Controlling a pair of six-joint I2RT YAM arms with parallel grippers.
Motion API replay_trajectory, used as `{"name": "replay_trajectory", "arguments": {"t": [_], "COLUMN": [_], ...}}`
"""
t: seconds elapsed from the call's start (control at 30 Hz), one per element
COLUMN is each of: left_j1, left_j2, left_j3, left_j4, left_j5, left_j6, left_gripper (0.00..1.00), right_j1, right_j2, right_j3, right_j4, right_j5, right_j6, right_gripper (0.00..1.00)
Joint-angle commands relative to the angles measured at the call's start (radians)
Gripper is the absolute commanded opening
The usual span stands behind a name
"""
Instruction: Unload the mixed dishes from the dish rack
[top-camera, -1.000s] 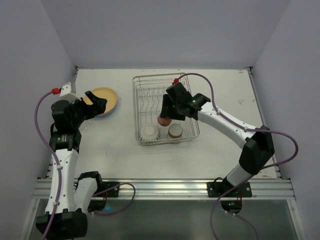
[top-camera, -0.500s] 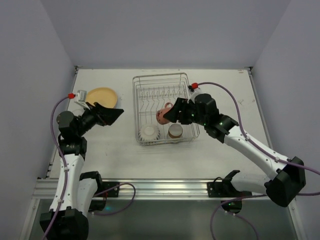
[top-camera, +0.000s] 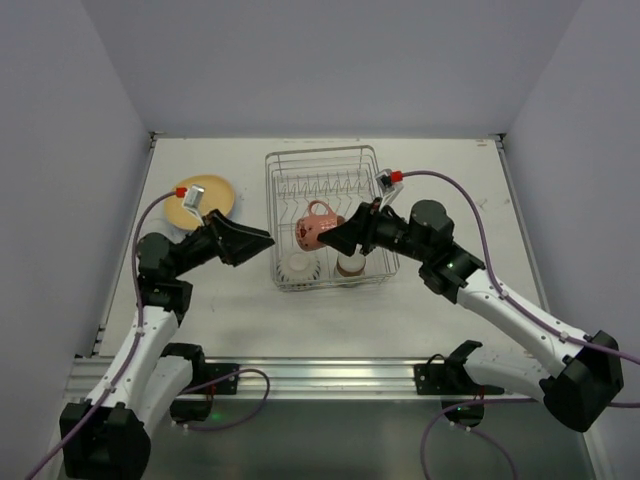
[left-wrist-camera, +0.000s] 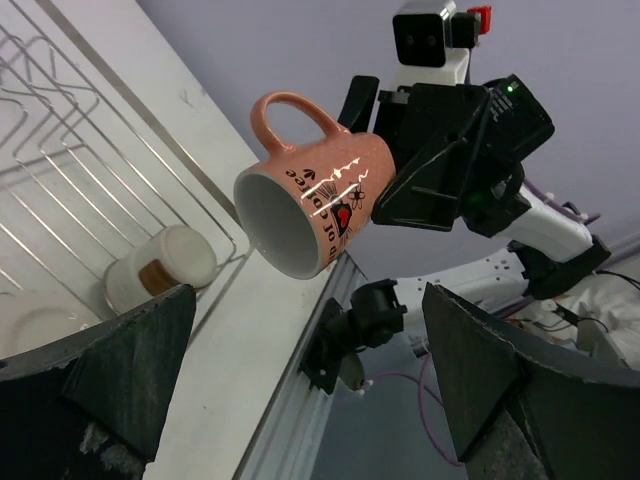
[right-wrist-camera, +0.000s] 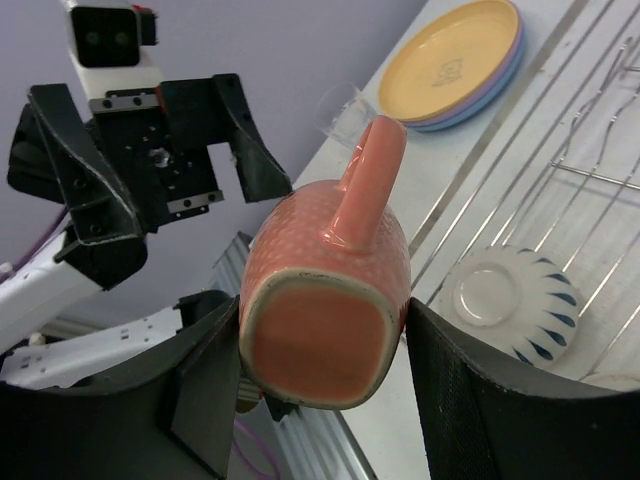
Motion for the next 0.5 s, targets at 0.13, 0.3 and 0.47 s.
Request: {"name": "replay_trajectory", "arguments": {"t": [0.13,0.3,0.47], "left_j1": [-0.145,-0.21,-0.28], "left_j2": [0.078,0.146,0.181], "left_j3": [-0.008,-0.036,-0.031], "left_j4": [0.192,0.34,0.398], "left_j5": [-0.068,-0.077,-0.111], "left_j6": [-0.143,-0.232,-0.253], "left_gripper": [1.0,1.0,0.97], "right_j1": [0.006,0.012,0.034], "right_j2": [-0.039,-0.015,-0.006], "right_j3": [-0.025,-0.012,-0.009], "right_j4": [0.225,0.23,0.232], "right_j5": [-0.122,-0.169,-0.168], "right_j6": [0.002,-0.003,-0.013], "right_gripper": [0.0,0.0,0.0]}}
